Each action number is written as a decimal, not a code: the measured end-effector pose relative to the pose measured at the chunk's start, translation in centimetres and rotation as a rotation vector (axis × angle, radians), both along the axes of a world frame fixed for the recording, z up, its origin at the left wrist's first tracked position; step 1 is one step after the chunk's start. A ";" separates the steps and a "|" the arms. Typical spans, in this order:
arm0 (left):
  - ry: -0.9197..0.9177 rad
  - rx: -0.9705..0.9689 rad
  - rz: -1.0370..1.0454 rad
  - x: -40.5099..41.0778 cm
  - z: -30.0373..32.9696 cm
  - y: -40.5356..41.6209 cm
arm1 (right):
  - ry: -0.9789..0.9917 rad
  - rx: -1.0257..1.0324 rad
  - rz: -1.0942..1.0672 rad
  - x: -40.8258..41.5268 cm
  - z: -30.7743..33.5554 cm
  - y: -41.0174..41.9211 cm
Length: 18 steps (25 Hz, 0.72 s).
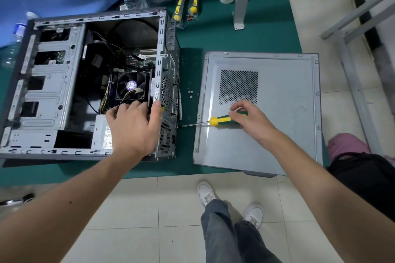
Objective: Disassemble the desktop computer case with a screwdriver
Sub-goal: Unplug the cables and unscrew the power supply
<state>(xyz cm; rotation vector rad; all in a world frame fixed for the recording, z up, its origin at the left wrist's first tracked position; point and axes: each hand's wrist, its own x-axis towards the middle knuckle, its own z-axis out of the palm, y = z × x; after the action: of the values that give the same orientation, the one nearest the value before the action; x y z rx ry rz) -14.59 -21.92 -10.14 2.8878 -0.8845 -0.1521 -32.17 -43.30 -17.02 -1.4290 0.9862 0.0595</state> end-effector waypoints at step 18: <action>0.006 0.022 0.005 0.0 0.0 0.0 | 0.022 0.098 -0.077 0.2 0.1 0.0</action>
<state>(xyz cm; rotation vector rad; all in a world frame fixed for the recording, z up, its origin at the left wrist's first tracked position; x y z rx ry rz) -14.61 -21.97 -10.09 2.9074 -0.8803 -0.1714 -31.97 -43.27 -16.88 -1.3020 1.0410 0.0664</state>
